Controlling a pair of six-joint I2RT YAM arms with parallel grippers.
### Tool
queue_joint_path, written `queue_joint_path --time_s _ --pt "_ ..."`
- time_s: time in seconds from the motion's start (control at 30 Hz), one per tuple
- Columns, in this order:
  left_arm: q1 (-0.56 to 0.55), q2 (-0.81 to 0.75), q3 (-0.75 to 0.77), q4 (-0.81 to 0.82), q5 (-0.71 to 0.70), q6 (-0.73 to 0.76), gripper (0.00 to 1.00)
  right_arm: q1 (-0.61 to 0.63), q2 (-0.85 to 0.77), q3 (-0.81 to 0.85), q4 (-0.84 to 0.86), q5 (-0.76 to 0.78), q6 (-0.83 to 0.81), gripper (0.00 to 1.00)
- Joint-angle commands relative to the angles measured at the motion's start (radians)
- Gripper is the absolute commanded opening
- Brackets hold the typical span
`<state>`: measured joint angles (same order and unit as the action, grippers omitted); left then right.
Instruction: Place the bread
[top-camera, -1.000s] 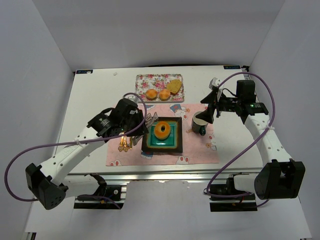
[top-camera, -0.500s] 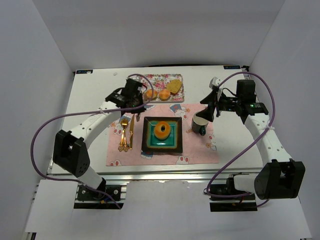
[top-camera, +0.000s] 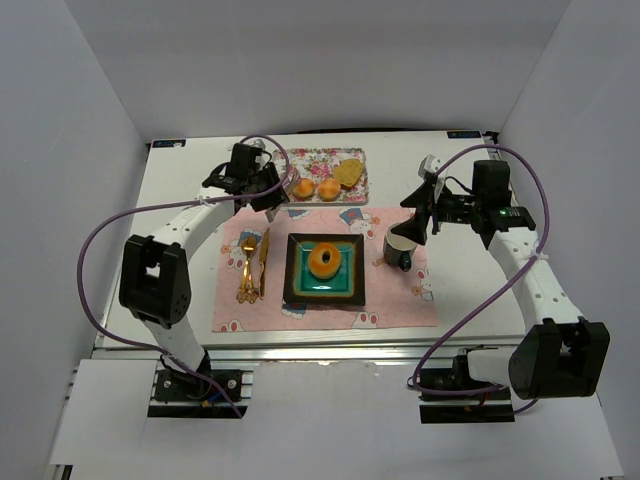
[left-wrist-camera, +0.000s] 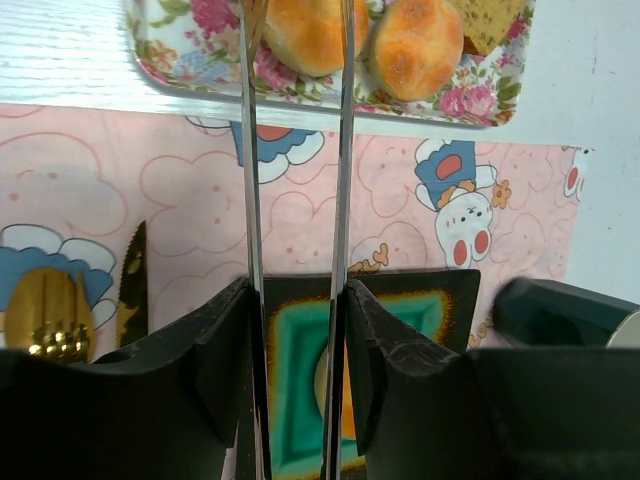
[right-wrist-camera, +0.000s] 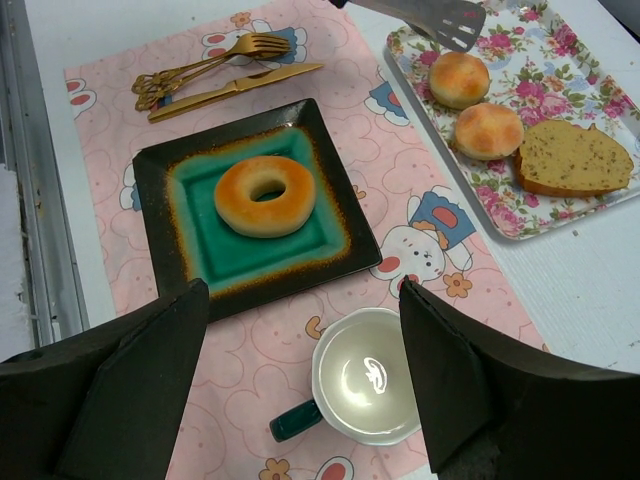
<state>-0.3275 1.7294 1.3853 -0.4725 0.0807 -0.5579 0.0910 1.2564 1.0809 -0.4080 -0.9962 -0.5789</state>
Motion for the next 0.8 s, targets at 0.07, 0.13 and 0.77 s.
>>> queue_joint_path --time_s 0.07,0.13,0.77 --pt "0.013 0.012 0.029 0.078 0.077 -0.02 0.51 -0.004 -0.018 -0.013 0.035 -0.009 0.011 0.82" --pt "0.015 0.021 0.029 0.083 0.083 -0.022 0.52 -0.004 -0.017 -0.013 0.037 -0.009 0.011 0.82" --pt "0.056 -0.008 -0.026 0.1 0.093 -0.031 0.53 -0.004 -0.008 -0.016 0.043 -0.018 0.024 0.82"
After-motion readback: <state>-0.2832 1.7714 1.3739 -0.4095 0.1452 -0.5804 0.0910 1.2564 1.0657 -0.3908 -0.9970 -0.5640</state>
